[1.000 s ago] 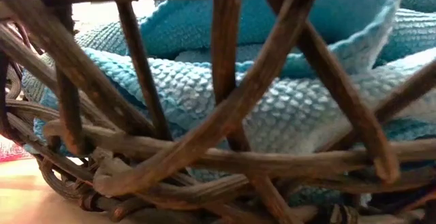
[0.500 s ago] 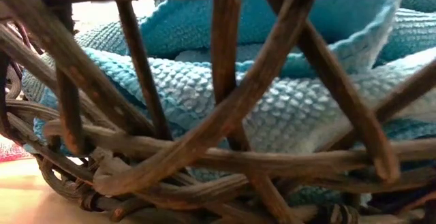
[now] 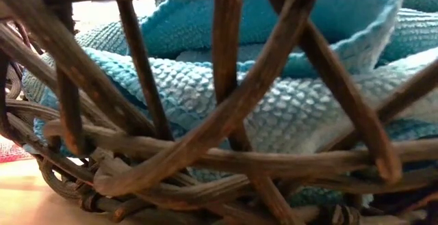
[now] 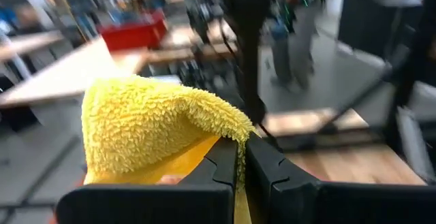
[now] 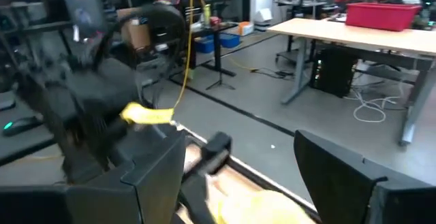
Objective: Sort microfiber towel by color & place in baskets
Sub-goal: Put the bottom yellow towel into the orange bin
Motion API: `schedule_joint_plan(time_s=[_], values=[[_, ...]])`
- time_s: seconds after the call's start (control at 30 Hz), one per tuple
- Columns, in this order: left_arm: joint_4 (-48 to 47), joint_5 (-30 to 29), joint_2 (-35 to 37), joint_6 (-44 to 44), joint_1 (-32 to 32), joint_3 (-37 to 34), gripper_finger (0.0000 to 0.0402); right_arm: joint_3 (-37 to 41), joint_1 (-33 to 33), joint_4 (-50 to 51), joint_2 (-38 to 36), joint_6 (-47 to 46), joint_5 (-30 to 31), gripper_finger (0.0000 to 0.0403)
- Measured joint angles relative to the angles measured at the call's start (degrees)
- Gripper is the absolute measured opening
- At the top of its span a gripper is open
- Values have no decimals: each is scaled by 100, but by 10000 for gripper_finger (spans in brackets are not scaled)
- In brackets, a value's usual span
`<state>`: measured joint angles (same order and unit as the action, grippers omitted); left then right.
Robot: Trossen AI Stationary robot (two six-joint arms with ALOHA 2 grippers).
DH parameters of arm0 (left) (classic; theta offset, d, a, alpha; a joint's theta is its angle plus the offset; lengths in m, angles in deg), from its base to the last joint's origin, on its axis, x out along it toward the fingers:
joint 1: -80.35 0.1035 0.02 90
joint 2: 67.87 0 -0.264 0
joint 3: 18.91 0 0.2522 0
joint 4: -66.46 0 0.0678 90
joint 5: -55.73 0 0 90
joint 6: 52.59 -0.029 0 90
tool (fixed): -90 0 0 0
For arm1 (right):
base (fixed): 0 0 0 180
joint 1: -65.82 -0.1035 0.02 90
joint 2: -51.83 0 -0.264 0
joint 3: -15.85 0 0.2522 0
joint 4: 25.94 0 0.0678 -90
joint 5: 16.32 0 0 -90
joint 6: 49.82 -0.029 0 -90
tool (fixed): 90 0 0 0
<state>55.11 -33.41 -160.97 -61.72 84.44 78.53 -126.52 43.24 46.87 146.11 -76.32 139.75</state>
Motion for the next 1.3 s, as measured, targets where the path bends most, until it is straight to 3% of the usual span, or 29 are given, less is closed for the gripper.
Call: schedule_joint_plan(time_s=[0.3,0.4,0.67,0.83,1.07,1.3], values=[[2988,-26,-1403,42,625,41,0,0,406,600,-233,454,-275,270],[3512,-29,-1847,161,795,293,0,0,537,875,-253,594,-332,270],[3479,-73,-3022,484,1000,1361,0,0,806,1456,-249,437,-579,270],[3379,-67,-3444,610,978,1506,7,0,912,1545,-247,147,-595,270],[2525,-222,-3498,599,978,1513,40,0,947,1545,-247,-200,-625,270],[1830,-53,-3454,901,1003,1513,101,0,947,1545,-244,-545,-629,270]])
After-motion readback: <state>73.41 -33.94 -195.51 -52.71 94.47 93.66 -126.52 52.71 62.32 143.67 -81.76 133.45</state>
